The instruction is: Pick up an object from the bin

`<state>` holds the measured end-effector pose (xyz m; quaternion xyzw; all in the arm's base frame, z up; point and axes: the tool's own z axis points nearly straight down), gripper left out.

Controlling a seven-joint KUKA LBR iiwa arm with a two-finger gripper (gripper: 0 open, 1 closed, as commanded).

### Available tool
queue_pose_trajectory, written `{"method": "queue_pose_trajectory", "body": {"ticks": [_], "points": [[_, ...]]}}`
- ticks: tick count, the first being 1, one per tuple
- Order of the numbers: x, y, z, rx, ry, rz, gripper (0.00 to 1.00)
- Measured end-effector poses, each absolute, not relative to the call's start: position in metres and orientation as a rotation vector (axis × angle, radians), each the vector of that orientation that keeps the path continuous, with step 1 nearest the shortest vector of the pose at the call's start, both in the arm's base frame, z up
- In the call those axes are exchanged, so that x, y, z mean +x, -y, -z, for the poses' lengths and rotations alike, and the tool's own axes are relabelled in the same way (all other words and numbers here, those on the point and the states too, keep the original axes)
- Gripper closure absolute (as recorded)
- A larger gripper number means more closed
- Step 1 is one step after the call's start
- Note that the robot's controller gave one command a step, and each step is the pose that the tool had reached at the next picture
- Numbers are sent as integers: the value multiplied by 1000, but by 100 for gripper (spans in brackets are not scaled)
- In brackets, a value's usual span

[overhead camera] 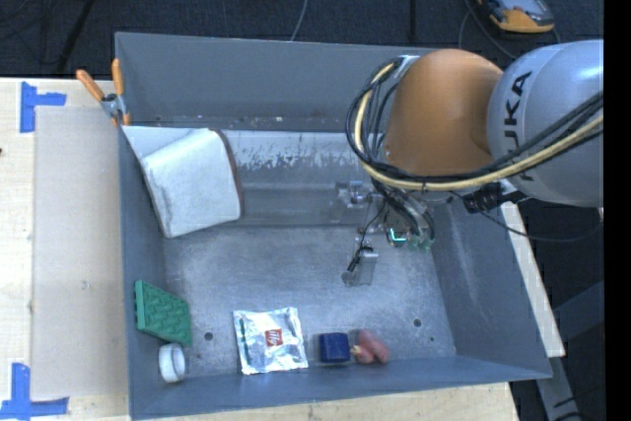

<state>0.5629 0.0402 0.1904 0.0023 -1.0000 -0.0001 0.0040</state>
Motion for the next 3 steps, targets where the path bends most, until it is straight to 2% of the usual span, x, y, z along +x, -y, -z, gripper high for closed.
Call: {"method": "queue_pose_trajectory", "body": {"ticks": [1, 2, 3], "points": [[520, 1, -71, 207, 3137, 3, 0], [483, -30, -70, 436, 3118, 0, 0], [483, 57, -89, 636, 3077, -5, 0]]}}
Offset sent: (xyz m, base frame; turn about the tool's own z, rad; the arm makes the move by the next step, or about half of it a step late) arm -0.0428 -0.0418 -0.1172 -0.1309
